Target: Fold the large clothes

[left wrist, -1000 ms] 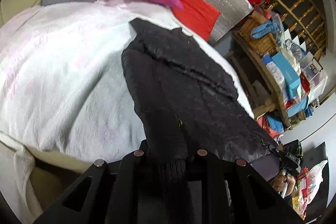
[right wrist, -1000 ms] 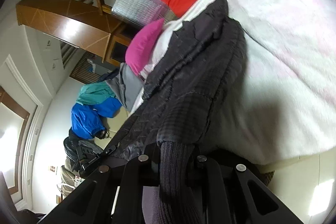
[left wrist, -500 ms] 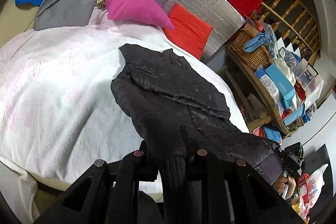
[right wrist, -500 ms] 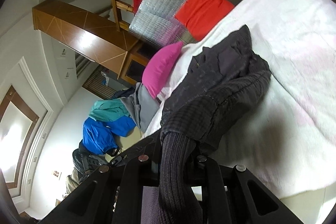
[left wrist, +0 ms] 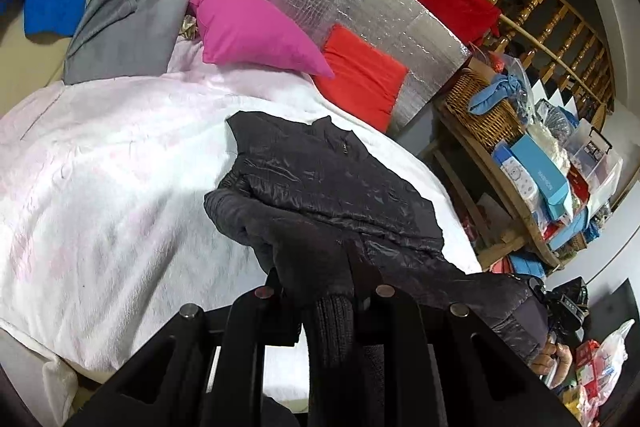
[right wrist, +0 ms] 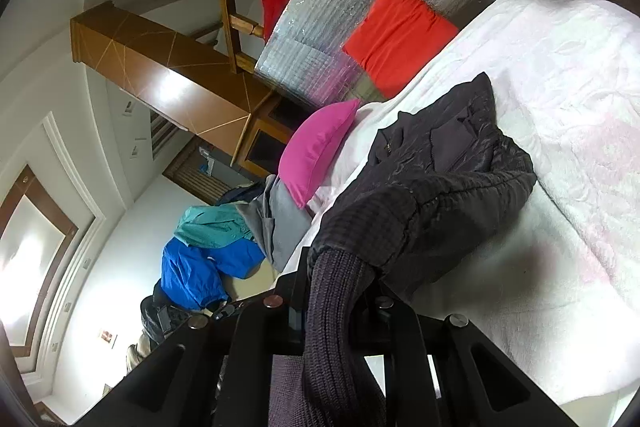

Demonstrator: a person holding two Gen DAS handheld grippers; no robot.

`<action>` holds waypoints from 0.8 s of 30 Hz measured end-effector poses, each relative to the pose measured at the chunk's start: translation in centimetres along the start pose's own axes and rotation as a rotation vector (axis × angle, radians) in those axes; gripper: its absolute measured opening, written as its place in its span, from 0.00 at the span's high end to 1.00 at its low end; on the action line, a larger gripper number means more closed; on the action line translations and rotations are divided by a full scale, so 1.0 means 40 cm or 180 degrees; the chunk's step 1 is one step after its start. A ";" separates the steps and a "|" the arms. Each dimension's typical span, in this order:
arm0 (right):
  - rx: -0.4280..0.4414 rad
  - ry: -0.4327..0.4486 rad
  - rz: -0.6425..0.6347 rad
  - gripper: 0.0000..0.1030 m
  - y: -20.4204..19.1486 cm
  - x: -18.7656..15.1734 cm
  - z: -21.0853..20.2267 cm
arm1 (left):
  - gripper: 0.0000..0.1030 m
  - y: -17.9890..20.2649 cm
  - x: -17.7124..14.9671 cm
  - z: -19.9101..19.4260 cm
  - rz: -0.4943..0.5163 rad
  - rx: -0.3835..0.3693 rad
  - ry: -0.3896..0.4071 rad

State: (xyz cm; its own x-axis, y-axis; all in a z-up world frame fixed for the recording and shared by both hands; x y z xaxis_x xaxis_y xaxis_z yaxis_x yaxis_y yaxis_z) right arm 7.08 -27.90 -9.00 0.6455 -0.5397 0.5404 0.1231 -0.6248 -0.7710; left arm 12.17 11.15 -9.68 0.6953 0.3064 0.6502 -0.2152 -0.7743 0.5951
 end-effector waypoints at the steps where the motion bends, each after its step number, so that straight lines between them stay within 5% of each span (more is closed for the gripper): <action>1: -0.0016 0.0003 -0.0007 0.87 0.001 0.000 0.001 | 0.82 0.001 0.000 0.002 0.0030 0.0060 0.0005; 12: -0.0111 0.0065 0.0000 0.87 0.001 0.028 0.021 | 0.82 0.005 -0.005 0.013 0.0185 0.0374 0.0007; 24: -0.0201 0.0049 -0.0056 0.87 -0.009 0.028 0.030 | 0.82 -0.004 -0.012 0.010 0.0183 0.0418 -0.0010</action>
Point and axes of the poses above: each gripper's, at about its wrist camera, not at the fingertips, and z roughly the way its jaws point, y to its right, x to its top, the point moved 8 cm from there along z, roughly the way its jaws point, and after that the axes turned 7 degrees about -x, right-handed, at the moved point
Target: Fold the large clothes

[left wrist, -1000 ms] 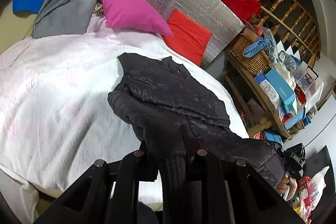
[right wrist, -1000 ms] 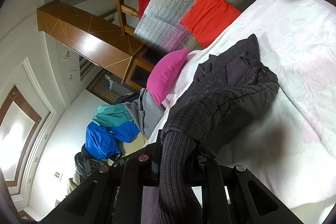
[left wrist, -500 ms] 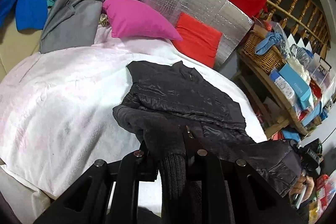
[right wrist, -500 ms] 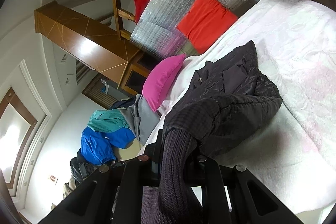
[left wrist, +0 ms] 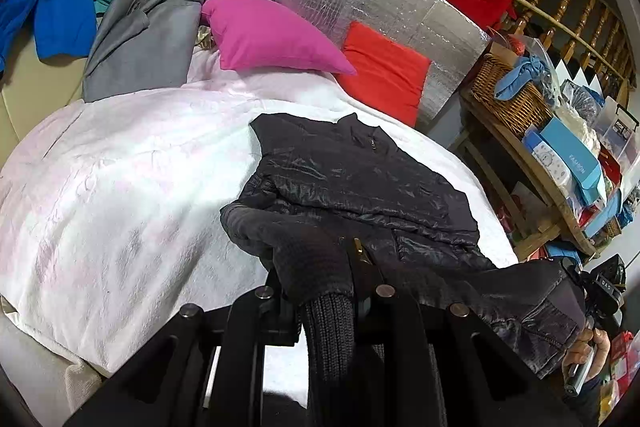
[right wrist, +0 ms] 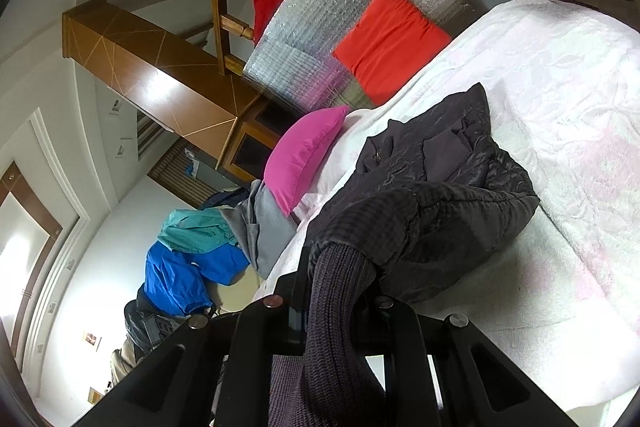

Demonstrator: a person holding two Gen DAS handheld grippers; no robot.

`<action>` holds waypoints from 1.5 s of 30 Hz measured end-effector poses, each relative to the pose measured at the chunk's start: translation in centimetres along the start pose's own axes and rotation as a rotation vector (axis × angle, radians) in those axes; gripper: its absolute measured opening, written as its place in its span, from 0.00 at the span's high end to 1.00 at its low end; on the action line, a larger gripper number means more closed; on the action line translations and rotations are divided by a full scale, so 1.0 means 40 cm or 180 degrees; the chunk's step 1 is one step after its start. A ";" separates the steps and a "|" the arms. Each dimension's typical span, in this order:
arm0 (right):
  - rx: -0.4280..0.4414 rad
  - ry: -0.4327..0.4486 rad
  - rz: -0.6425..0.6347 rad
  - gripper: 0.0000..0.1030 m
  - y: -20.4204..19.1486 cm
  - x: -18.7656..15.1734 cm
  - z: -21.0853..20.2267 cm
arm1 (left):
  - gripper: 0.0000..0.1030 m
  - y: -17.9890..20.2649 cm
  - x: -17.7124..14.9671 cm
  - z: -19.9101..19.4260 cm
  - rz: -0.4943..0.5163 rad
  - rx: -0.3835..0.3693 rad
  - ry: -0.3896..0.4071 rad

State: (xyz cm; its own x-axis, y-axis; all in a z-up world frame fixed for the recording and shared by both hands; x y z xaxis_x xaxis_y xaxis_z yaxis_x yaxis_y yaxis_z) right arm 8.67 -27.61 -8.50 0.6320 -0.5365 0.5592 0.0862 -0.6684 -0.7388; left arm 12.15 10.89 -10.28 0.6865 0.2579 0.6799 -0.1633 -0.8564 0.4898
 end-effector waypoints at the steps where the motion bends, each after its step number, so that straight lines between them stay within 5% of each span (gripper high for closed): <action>1: -0.0003 -0.0003 -0.0004 0.87 -0.001 -0.001 0.001 | 0.82 -0.001 -0.001 0.000 0.0001 0.0001 -0.0002; 30: -0.0052 -0.0035 -0.0038 0.87 0.013 -0.013 0.006 | 0.82 0.009 0.000 0.008 0.0072 0.0046 -0.0018; 45: -0.0035 0.0065 -0.0145 0.87 -0.018 0.104 0.052 | 0.82 0.044 0.133 0.044 0.0224 0.0029 0.0101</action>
Point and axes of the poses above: each gripper's, at about its wrist camera, not at the fingertips, and z roughly the way its jaws point, y to its right, x to its top, the point moved 8 cm from there along z, roughly the way its jaws point, and after that the axes turned 7 degrees about -x, right-handed, at the moved point
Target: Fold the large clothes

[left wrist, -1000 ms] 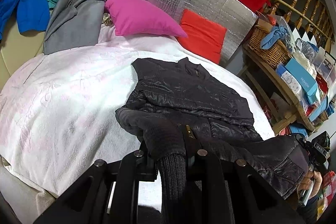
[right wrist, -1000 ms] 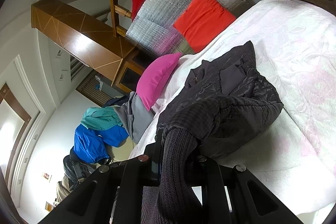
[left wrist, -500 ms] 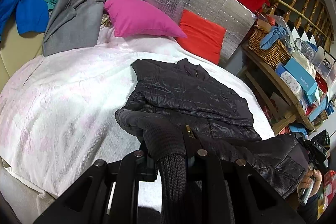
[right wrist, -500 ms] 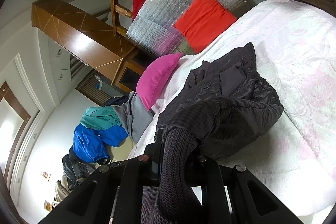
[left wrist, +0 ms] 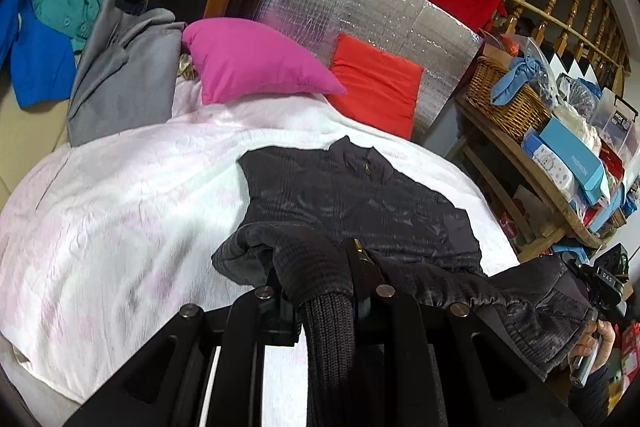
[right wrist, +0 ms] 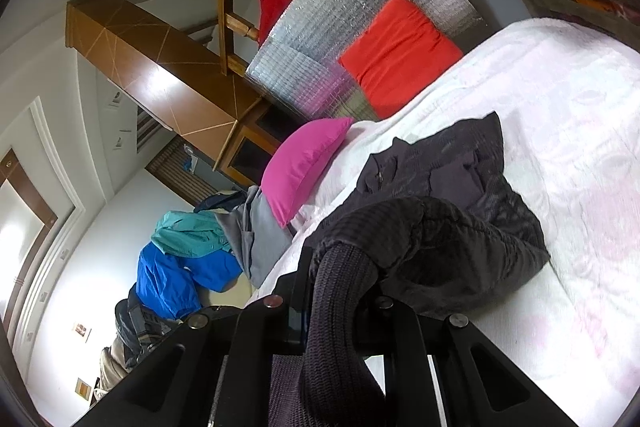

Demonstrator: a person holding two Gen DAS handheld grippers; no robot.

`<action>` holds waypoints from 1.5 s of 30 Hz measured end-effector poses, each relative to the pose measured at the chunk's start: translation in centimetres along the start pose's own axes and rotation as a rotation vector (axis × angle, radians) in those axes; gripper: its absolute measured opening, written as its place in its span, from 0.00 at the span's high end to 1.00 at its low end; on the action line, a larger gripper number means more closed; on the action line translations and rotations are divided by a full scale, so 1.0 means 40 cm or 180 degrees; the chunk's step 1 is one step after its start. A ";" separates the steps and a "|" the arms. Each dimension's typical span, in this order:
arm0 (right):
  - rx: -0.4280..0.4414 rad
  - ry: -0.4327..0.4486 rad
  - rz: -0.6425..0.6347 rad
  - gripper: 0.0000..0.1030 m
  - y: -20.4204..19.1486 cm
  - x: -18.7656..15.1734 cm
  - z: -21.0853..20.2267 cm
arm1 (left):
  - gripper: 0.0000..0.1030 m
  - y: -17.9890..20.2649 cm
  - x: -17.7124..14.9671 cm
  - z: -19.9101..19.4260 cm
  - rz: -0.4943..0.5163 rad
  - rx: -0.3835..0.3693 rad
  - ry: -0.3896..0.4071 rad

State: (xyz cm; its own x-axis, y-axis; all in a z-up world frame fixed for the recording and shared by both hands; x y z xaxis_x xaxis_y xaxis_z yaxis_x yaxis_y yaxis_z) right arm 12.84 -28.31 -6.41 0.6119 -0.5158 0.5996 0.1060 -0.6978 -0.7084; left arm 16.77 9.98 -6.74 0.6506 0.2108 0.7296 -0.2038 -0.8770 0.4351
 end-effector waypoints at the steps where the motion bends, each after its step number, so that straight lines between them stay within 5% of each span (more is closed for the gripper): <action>1: 0.0001 0.0008 -0.0002 0.87 -0.001 0.006 0.003 | 0.82 0.001 0.008 0.003 0.0006 0.0006 0.0008; 18: -0.0286 0.0095 0.0038 0.87 0.038 0.076 0.080 | 0.82 -0.008 0.076 0.105 -0.0036 0.0465 0.0094; 45: -0.0502 0.0111 0.0082 0.87 0.049 0.117 0.158 | 0.82 -0.034 0.083 0.174 -0.0085 0.0630 0.0009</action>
Point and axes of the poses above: each gripper's, at about its wrist camera, not at the fingertips, and z roughly the way its jaws point, y to its right, x to its top, the point moved 8 cm from there along z, roughly the way its jaws point, and after that the axes turned 7 degrees about -x, right-handed, at the moved point
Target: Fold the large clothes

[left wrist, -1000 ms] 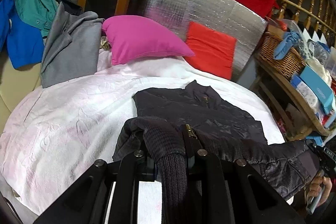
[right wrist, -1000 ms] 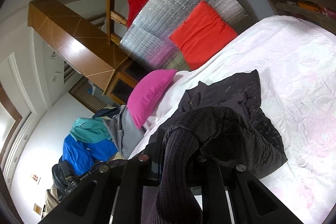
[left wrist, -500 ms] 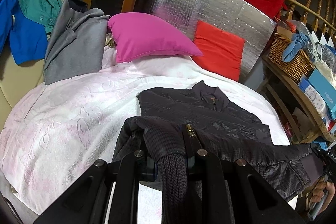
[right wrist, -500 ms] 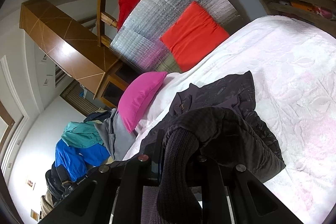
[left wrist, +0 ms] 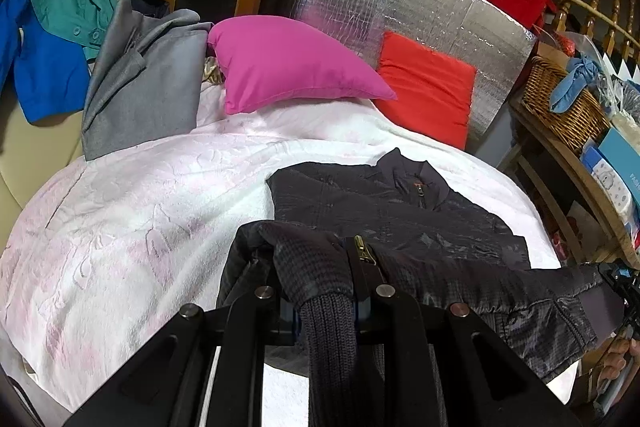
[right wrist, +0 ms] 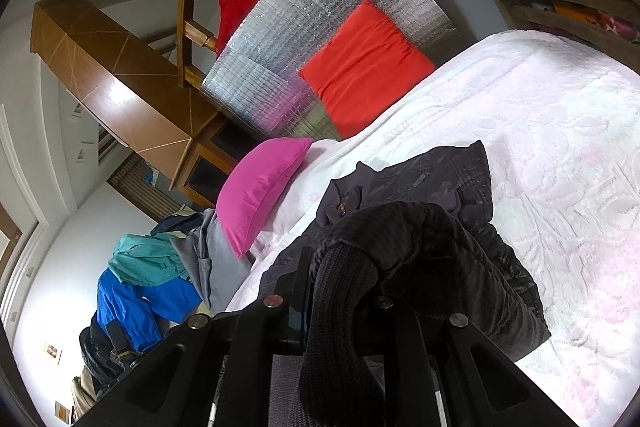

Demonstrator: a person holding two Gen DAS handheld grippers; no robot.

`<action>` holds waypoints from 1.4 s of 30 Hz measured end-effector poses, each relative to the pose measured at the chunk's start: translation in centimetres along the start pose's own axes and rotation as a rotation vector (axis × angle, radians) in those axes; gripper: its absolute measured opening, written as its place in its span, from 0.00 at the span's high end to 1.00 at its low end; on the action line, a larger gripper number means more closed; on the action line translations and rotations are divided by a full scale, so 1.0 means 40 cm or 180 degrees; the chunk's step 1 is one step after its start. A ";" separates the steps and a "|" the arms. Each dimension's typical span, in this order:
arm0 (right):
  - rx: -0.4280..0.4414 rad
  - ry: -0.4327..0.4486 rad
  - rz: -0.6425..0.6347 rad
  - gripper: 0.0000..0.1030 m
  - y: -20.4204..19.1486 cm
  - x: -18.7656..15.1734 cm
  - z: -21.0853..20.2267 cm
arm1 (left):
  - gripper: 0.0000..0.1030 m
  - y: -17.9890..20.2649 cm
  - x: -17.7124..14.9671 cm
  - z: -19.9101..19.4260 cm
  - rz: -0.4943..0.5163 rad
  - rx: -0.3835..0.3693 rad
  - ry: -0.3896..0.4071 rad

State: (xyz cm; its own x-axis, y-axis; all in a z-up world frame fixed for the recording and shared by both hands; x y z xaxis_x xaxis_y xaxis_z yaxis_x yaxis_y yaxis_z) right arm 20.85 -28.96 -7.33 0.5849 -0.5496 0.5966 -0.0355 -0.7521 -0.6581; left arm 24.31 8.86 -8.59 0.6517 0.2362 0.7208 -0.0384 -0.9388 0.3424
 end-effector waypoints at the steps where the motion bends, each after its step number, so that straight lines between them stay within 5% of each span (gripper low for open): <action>1: -0.0006 -0.0003 0.0001 0.87 0.001 0.000 0.003 | 0.82 -0.001 0.000 0.004 0.0000 0.0004 -0.0008; 42: -0.0197 -0.0039 -0.0065 0.87 0.032 0.000 0.070 | 0.82 -0.012 -0.006 0.058 0.0045 0.0068 -0.0104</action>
State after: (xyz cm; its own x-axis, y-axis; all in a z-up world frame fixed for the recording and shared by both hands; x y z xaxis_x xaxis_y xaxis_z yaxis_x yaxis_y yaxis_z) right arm 23.09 -28.90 -9.43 0.5959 -0.5297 0.6037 -0.0733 -0.7844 -0.6159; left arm 25.93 8.66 -10.31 0.6756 0.2149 0.7053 -0.0319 -0.9472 0.3192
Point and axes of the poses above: each gripper's, at about its wrist camera, not at the fingertips, and z roughly the way its jaws point, y to its right, x to its top, the point moved 8 cm from there along z, roughly the way its jaws point, and after that the axes turned 7 degrees about -x, right-handed, at the moved point
